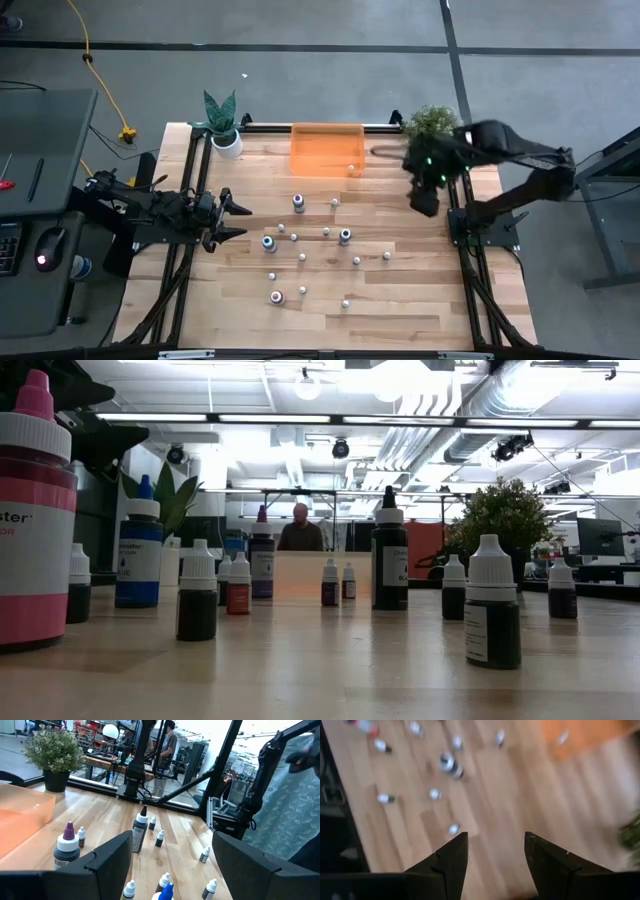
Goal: Pick & Place food coloring
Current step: Put the small black food coloring bottle into the orange bin
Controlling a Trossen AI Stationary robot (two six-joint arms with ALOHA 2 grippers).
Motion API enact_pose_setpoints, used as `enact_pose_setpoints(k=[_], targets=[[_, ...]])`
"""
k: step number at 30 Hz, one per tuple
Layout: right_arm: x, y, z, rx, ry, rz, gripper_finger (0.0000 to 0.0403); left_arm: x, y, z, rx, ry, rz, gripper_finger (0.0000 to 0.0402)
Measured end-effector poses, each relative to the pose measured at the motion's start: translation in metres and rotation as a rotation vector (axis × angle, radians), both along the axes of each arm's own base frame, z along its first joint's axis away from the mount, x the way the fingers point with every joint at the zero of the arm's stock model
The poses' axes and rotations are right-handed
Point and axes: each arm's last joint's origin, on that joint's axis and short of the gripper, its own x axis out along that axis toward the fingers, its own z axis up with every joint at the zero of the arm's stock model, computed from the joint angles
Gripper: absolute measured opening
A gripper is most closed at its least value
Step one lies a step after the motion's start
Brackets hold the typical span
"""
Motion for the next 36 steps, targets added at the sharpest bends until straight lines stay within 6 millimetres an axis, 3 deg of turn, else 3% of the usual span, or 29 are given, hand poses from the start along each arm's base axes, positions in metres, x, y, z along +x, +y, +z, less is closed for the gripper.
enact_pose_setpoints(k=[9, 22, 27, 36], targets=[[-0.033, 0.034, -0.081, 0.155, 0.049, 0.201, 0.0184, 0.000, 0.000, 0.000, 0.000, 0.000, 0.000, 0.0271], [-0.032, 0.060, -0.202, 0.234, -0.007, 0.290, 0.0184, 0.000, 0.000, 0.000, 0.000, 0.000, 0.000, 0.0271], [-0.024, 0.065, -0.218, 0.230, -0.009, 0.397, 0.0184, 0.000, 0.000, 0.000, 0.000, 0.000, 0.000, 0.0271], [0.013, 0.073, -0.218, 0.037, 0.047, 0.648, 0.0184, 0.000, 0.000, 0.000, 0.000, 0.000, 0.000, 0.0271]])
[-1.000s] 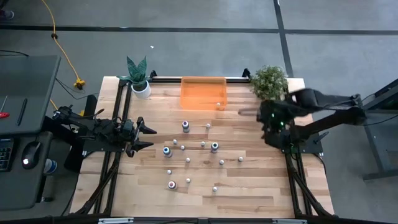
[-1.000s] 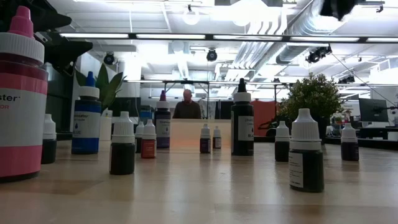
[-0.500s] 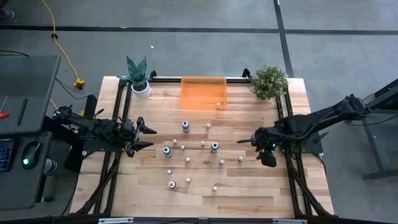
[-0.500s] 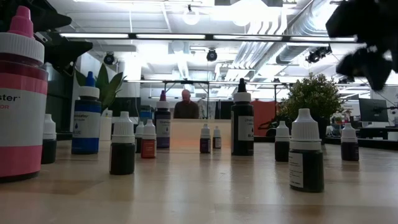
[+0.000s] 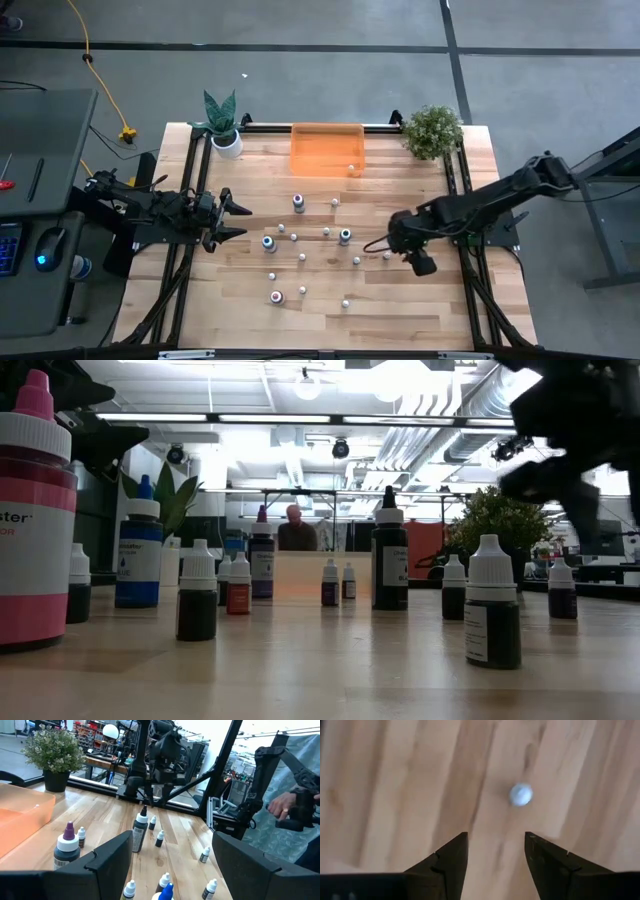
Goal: Pick & Place food coloring
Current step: Put the small black food coloring bottle into the orange bin
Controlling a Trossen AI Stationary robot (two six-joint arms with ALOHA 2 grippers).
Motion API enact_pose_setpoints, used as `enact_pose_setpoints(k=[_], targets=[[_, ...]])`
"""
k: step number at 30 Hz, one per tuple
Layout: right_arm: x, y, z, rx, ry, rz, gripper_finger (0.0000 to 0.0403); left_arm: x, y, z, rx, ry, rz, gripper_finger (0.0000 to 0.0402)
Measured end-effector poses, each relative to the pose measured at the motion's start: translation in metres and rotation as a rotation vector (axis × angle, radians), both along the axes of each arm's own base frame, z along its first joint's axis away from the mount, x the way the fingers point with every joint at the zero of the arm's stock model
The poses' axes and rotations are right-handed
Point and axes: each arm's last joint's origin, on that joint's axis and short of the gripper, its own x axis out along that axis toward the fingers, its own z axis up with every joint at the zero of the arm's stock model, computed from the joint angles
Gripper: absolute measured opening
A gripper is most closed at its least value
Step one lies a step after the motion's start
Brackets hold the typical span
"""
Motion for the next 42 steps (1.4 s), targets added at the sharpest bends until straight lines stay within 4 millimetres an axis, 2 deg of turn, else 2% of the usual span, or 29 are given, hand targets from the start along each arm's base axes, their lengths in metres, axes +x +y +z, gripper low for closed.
enact_pose_setpoints(k=[6, 13, 24, 34, 42], targets=[[0.021, 0.003, -0.003, -0.154, 0.017, 0.107, 0.0184, 0.000, 0.000, 0.000, 0.000, 0.000, 0.000, 0.0271], [0.037, 0.007, -0.009, -0.161, 0.037, 0.109, 0.0184, 0.000, 0.000, 0.000, 0.000, 0.000, 0.000, 0.0271], [0.041, 0.015, -0.020, -0.158, 0.060, 0.101, 0.0184, 0.000, 0.000, 0.000, 0.000, 0.000, 0.000, 0.0271], [0.042, 0.016, -0.020, -0.197, 0.039, 0.069, 0.0182, 0.000, 0.000, 0.000, 0.000, 0.000, 0.000, 0.0271], [0.042, 0.017, -0.020, -0.183, 0.045, 0.048, 0.0161, 0.000, 0.000, 0.000, 0.000, 0.000, 0.000, 0.0271]])
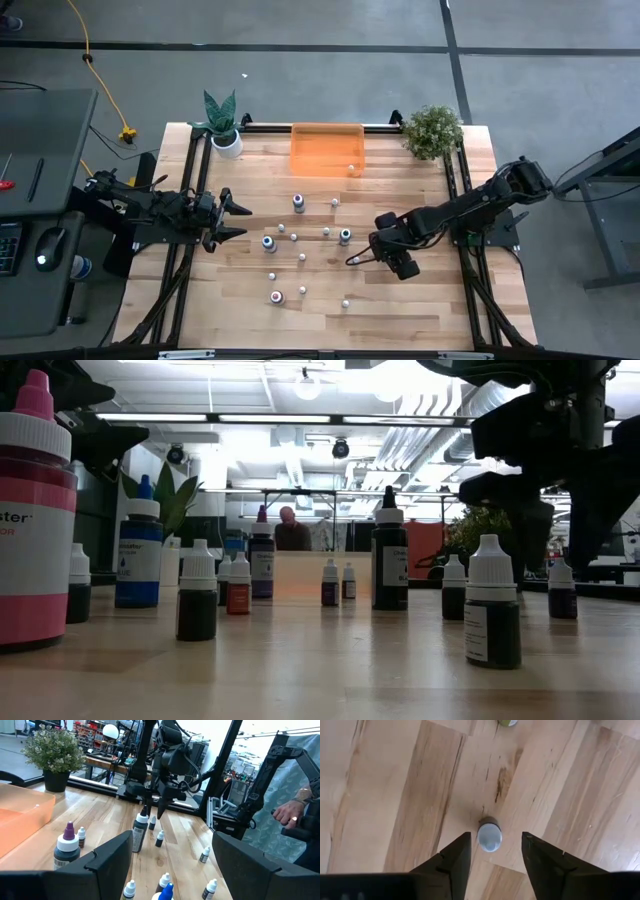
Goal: Pick & Place food coloring
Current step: Put the small black food coloring bottle into the orange bin
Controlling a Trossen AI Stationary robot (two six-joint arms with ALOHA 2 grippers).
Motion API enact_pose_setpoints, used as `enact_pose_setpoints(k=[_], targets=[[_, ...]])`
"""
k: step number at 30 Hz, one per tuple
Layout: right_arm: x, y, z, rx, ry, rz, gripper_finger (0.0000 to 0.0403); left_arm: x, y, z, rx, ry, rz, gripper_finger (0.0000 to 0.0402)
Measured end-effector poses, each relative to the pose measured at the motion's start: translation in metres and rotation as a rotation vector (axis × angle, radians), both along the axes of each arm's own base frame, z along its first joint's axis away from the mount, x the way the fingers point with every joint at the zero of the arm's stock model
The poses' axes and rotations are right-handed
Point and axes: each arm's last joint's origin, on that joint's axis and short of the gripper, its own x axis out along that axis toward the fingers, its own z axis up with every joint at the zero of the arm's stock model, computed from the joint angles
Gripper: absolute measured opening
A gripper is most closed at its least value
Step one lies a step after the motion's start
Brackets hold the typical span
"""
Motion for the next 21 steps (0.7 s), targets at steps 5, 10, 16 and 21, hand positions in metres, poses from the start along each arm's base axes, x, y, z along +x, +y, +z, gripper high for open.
enact_pose_setpoints(k=[5, 10, 16, 21], targets=[[-0.0010, 0.0031, 0.0000, 0.005, 0.002, 0.013, 0.0147, 0.0000, 0.0000, 0.0000, 0.000, 0.000, 0.000, 0.0271], [-0.0008, 0.0033, 0.0001, 0.011, 0.000, 0.013, 0.0146, 0.0000, 0.0000, 0.0000, 0.000, 0.000, 0.000, 0.0271], [-0.0003, 0.0033, 0.0002, 0.009, -0.005, 0.009, 0.0142, 0.0000, 0.0000, 0.0000, 0.000, 0.000, 0.000, 0.0271], [-0.0003, 0.0033, 0.0002, 0.009, -0.005, 0.010, 0.0138, 0.0000, 0.0000, 0.0000, 0.000, 0.000, 0.000, 0.0271]])
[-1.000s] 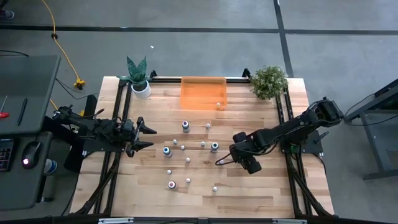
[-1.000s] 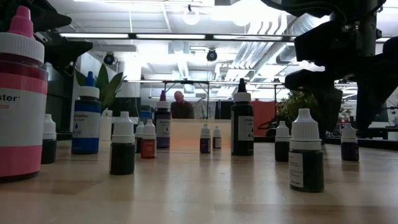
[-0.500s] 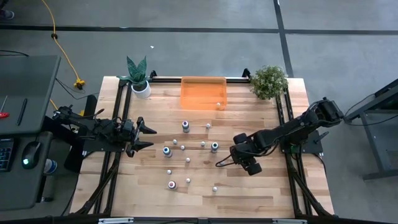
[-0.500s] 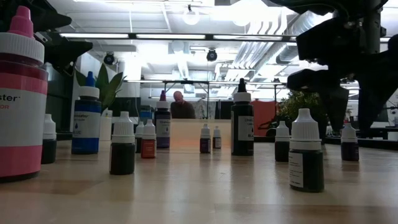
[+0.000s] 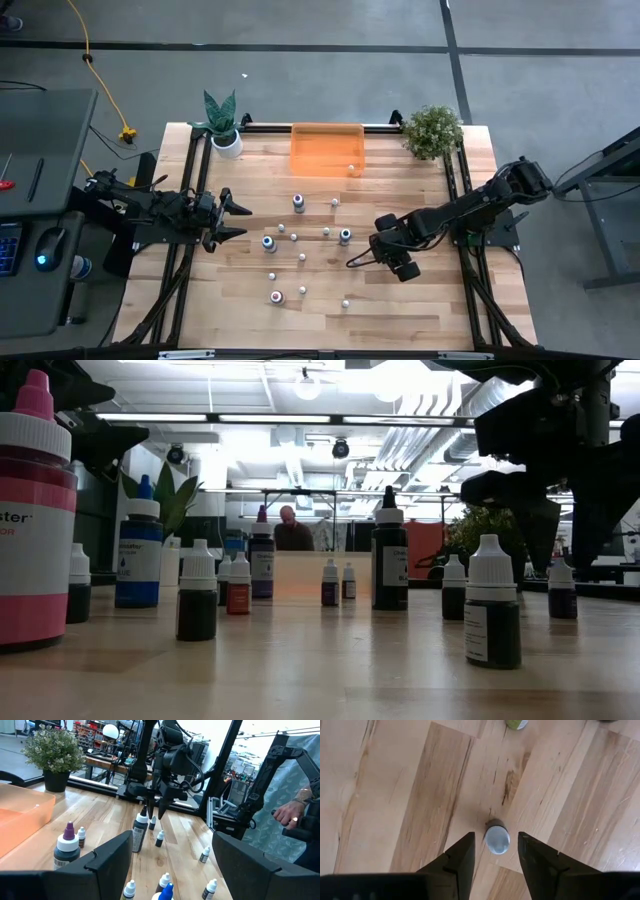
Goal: Pick & Place food coloring
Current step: Put the small black food coloring bottle into the orange bin
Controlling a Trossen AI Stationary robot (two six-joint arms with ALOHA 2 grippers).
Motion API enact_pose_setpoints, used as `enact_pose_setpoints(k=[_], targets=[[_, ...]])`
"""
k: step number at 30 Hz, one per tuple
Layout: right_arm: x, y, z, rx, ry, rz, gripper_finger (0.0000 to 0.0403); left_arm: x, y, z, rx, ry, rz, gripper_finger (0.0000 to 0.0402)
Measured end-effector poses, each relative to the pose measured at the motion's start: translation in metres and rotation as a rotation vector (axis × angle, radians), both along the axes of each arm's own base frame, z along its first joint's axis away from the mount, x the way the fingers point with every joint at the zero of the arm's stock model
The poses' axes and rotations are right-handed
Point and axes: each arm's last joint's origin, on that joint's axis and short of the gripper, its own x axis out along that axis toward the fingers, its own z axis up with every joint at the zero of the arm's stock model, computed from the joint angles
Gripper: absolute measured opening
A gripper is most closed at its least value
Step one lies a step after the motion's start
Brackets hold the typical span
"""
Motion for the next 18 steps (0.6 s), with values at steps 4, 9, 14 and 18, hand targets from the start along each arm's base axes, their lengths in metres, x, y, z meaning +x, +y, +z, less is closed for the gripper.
enact_pose_setpoints(k=[4, 9, 14, 18], targets=[[0.0002, 0.0001, 0.0001, 0.000, -0.003, 0.000, 0.0138, 0.0000, 0.0000, 0.0000, 0.000, 0.000, 0.000, 0.0271], [0.0023, 0.0012, -0.0071, 0.008, 0.025, 0.003, 0.0138, 0.0000, 0.0000, 0.0000, 0.000, 0.000, 0.000, 0.0271], [0.0048, 0.0012, -0.0076, 0.017, 0.009, -0.021, 0.0138, 0.0000, 0.0000, 0.0000, 0.000, 0.000, 0.000, 0.0271], [0.0033, 0.0007, -0.0079, 0.011, 0.025, -0.022, 0.0138, 0.0000, 0.0000, 0.0000, 0.000, 0.000, 0.000, 0.0271]])
